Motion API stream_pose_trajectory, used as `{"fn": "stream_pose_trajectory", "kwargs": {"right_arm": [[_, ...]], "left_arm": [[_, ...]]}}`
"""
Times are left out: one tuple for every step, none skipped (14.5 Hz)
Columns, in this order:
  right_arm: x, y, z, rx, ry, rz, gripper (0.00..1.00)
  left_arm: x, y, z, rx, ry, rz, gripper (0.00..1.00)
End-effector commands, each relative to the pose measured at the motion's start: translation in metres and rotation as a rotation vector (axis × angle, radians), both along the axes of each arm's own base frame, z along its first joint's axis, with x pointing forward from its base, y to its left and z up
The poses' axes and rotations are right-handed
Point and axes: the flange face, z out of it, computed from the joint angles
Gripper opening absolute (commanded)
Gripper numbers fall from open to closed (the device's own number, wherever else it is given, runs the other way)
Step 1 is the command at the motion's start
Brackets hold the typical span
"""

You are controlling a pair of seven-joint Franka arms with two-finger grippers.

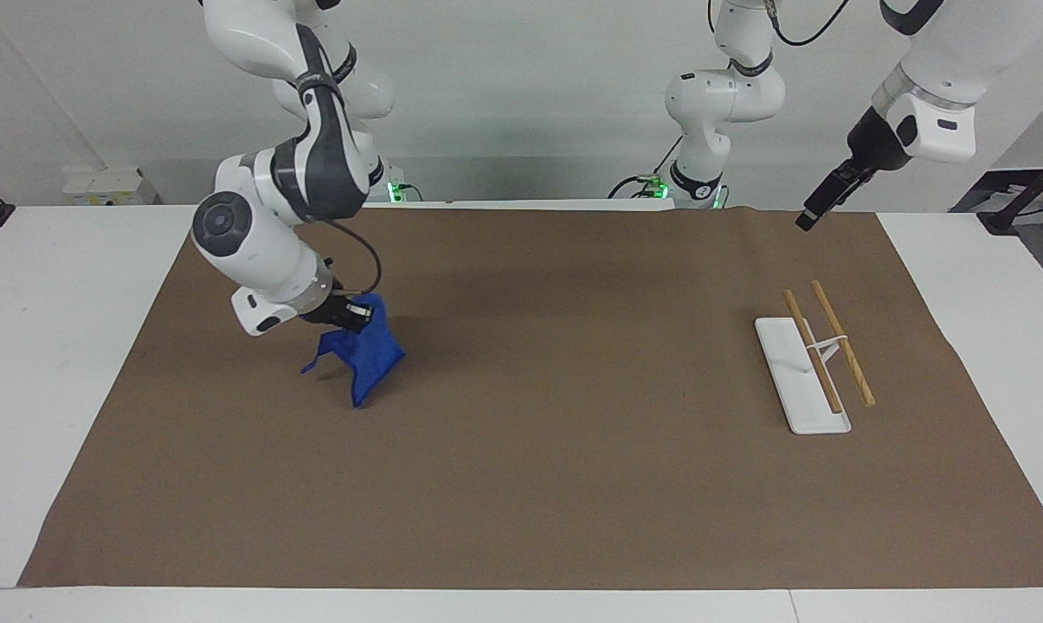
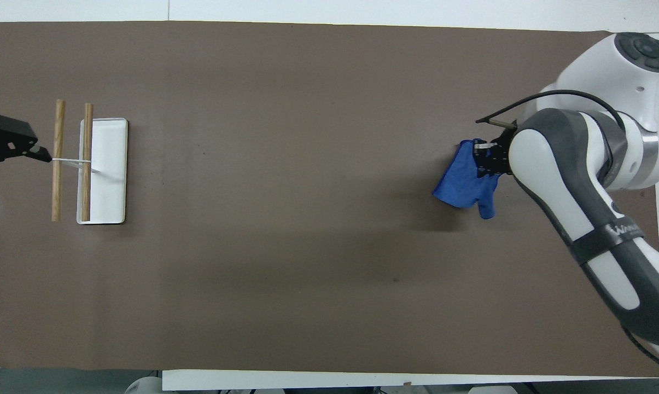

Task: Right arm passes towel to left arm to hang
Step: 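Lift the towel with the right gripper while the left gripper approaches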

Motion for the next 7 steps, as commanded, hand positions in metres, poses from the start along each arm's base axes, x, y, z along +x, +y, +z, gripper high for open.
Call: {"fn": "stream_pose_trajectory", "kwargs": {"right_arm": [[-0.001,0.048,0.026,0.116,0.081,-0.206,0.00],[-0.003,0.066,0.037,0.163,0.111,-0.283,0.00],[-0.005,0.082,0.047,0.209,0.143,-0.351,0.00],[-0.005,0.096,0.055,0.251,0.166,-0.407,0.00],[-0.005,0.106,0.061,0.297,0.199,-0.467,0.00],[-0.006,0.120,0.067,0.362,0.239,-0.522,0.00],[-0.008,0.133,0.073,0.408,0.254,-0.555,0.00]], "left_arm": [[-0.010,-0.041,-0.030,-0.062,0.029,0.267,1.00],[-0.013,-0.057,-0.040,-0.097,0.043,0.373,1.00],[-0.026,-0.077,-0.049,-0.110,0.056,0.417,0.99],[-0.040,-0.098,-0.058,-0.129,0.050,0.456,1.00],[-0.047,-0.104,-0.066,-0.150,0.044,0.572,1.00],[-0.051,-0.110,-0.073,-0.179,0.038,0.713,1.00],[-0.053,-0.121,-0.076,-0.203,0.036,0.783,1.00]]}}
